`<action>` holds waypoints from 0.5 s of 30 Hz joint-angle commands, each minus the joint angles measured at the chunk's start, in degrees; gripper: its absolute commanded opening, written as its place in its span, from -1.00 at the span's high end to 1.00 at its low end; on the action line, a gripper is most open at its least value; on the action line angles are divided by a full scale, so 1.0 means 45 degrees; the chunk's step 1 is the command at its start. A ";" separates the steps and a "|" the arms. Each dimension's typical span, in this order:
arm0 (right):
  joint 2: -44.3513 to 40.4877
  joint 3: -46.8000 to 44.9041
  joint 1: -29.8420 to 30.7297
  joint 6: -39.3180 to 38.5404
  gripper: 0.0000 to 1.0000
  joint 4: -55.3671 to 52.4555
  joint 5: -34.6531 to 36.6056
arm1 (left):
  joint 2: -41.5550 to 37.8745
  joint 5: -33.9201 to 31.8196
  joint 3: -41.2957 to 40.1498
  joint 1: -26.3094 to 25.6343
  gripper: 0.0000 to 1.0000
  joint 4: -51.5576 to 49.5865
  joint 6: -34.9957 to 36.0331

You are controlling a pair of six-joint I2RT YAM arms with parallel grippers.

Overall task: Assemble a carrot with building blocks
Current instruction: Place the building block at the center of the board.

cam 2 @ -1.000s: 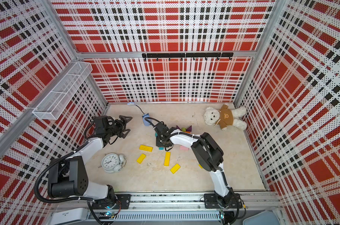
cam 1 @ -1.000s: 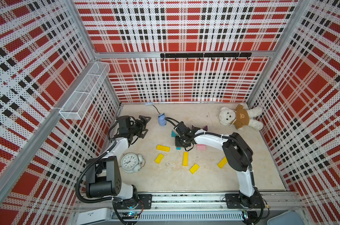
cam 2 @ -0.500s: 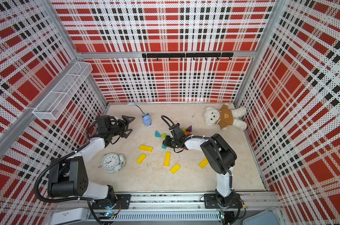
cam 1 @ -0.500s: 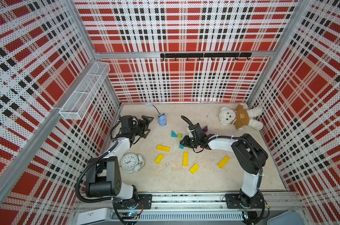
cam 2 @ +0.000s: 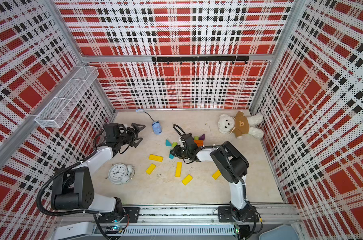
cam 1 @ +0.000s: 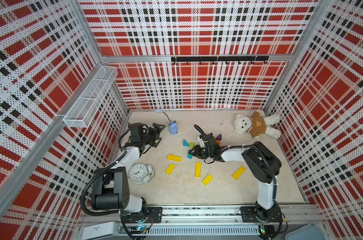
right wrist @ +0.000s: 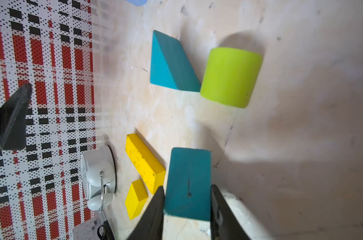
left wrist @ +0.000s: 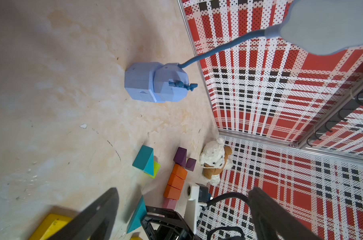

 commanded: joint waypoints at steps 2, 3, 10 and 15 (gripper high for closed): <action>0.0077 -0.0363 -0.0029 0.0279 0.30 0.0777 -0.0084 | 0.0023 0.0098 0.0046 -0.0138 -0.99 0.0280 0.0123; 0.0037 -0.0409 -0.0030 0.0279 0.30 0.0679 -0.0043 | 0.0019 0.0098 0.0058 -0.0160 -0.99 0.0280 0.0124; -0.0065 -0.0847 -0.0140 0.0119 0.23 0.0353 0.0246 | 0.0017 0.0098 0.0076 -0.0231 -0.99 0.0279 0.0142; -0.0101 -0.1128 -0.0250 0.0200 0.21 0.0564 0.0280 | 0.0043 0.0078 0.0049 -0.0349 -0.99 0.0280 0.0162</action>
